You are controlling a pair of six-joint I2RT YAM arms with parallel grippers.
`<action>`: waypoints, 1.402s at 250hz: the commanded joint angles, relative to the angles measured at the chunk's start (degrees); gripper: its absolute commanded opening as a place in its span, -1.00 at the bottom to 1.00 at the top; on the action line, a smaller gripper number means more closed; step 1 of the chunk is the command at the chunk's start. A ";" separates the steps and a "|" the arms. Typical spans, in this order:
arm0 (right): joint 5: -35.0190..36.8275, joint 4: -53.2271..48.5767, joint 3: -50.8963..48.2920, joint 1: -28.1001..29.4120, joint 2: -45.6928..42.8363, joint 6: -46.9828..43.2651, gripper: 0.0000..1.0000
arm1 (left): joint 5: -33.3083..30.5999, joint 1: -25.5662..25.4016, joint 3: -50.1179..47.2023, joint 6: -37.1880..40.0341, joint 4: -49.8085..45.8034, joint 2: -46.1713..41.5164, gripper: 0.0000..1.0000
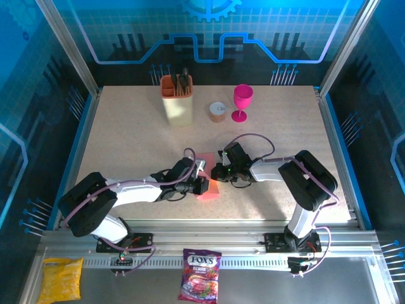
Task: Fold a paper plane with a square sheet of paper (pick it up from the middle)
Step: First fold in half a square sheet of paper at the center of the table.
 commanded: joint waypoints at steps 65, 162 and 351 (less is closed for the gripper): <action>0.54 -4.17 -1.27 0.81 1.16 0.36 -1.00 | -1.70 -1.21 -5.68 -0.88 -0.06 1.76 -1.00; 0.67 -6.62 0.73 0.68 1.12 -0.48 -1.00 | -2.59 -1.19 -6.60 -1.63 -0.34 -0.65 -1.00; 1.84 -6.62 -0.63 0.86 2.74 -1.58 -1.00 | 5.39 16.02 11.41 6.62 -1.49 8.14 -0.93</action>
